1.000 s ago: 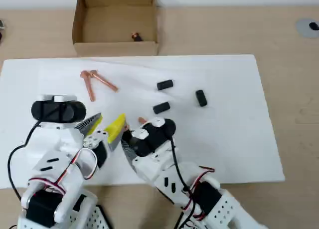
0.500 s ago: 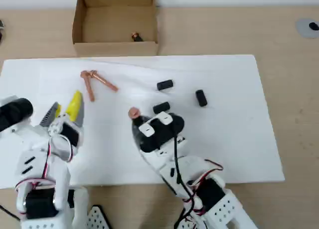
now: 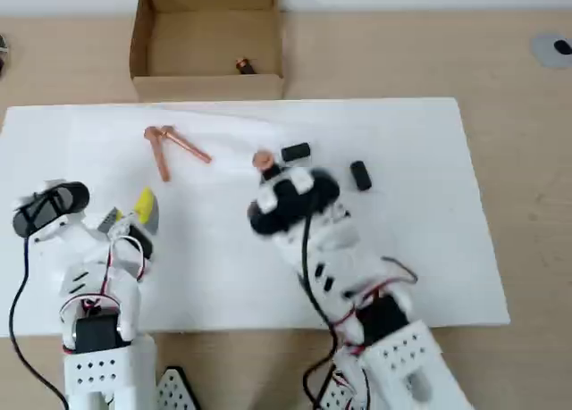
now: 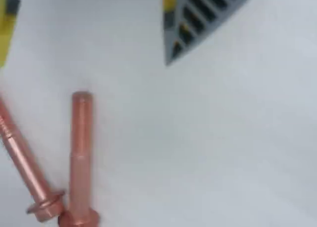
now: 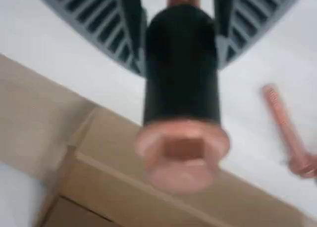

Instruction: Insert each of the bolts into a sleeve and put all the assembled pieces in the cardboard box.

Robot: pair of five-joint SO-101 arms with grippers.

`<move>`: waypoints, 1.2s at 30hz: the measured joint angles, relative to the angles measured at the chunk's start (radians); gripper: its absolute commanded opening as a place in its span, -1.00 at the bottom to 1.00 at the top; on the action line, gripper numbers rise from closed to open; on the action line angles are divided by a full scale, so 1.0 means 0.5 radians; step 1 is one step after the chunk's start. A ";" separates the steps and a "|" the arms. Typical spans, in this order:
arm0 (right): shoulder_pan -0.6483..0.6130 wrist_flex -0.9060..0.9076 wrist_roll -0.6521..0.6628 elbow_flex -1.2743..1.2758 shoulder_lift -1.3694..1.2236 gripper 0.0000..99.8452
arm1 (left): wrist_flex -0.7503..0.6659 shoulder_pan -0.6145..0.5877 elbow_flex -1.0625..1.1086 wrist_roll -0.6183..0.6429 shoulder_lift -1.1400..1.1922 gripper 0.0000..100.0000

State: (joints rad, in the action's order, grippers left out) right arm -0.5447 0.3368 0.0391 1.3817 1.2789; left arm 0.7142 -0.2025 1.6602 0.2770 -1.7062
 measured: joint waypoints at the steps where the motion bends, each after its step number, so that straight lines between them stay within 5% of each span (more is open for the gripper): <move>1: 0.015 -0.009 -0.031 -0.120 -0.166 -0.98 | 0.009 0.003 0.000 0.000 0.000 -0.56; 20: 0.104 -0.034 -0.129 -2.427 -2.860 -0.98 | 0.178 0.009 -0.012 -0.221 0.098 -0.56; 36: 0.292 0.157 -0.129 -4.419 -4.511 -0.98 | -0.107 0.058 -0.494 -0.249 1.421 -0.60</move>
State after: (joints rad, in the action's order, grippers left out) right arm -0.3989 0.4150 -0.0253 -0.8278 -0.9766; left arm 0.6605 -0.1734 1.4131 0.1527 -0.9958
